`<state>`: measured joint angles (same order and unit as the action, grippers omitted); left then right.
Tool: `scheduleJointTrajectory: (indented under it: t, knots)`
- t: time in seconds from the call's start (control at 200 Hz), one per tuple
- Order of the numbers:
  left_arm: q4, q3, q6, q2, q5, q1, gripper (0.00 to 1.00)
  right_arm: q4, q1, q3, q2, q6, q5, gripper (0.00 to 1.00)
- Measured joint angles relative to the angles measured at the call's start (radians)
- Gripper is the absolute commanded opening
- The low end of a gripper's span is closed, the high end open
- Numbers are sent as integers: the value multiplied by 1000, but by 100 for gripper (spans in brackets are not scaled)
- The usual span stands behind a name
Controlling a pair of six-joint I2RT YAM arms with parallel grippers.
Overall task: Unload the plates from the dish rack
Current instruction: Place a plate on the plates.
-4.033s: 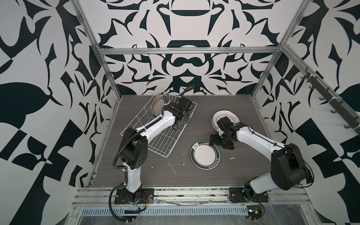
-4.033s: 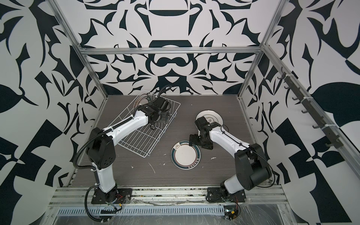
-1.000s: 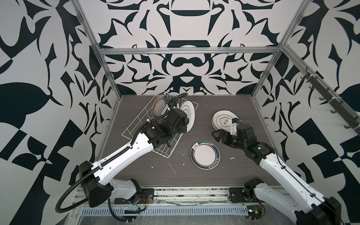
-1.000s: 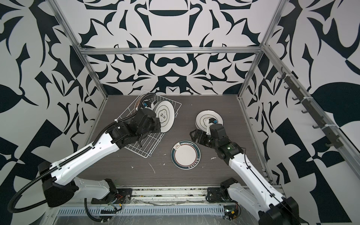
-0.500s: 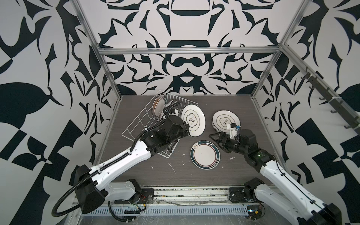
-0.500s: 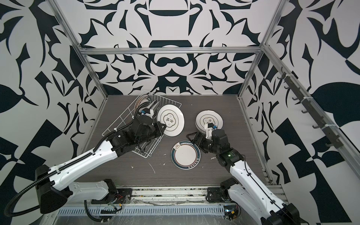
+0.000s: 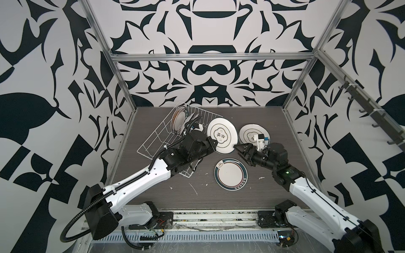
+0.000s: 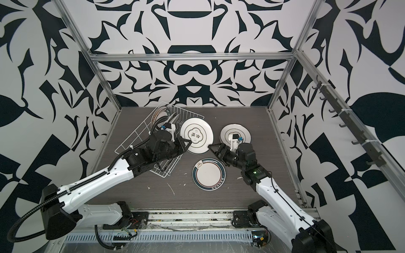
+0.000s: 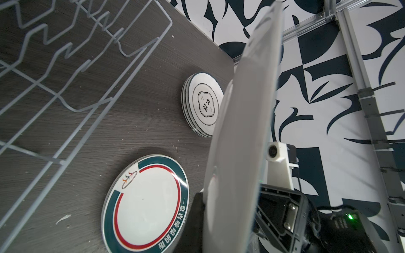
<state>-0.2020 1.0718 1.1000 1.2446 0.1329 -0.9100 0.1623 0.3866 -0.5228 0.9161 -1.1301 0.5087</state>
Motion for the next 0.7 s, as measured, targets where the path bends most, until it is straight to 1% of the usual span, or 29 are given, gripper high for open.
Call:
scheduleJointTrajectory:
  t: [0.075, 0.14, 0.275, 0.35, 0.445, 0.595, 0.7]
  knots:
    - [10, -3, 8, 4, -12, 0, 0, 55, 0, 4, 37, -24, 2, 65]
    - [25, -12, 19, 10, -24, 0, 0, 98, 0, 4, 61, -38, 1, 62]
    - [61, -52, 48, 13, -50, 0, 0, 159, 0, 4, 73, -61, -4, 53]
    - [65, -64, 58, 18, -65, 0, 0, 187, 0, 4, 71, -71, -7, 45]
    - [85, -67, 76, 21, -83, 1, 0, 194, -1, 4, 73, -81, -26, 33]
    - [125, -71, 93, 21, -98, 2, 0, 227, -2, 4, 83, -91, -33, 19]
    - [140, -71, 131, 35, -110, 13, 0, 264, -13, 3, 95, -134, -37, 8]
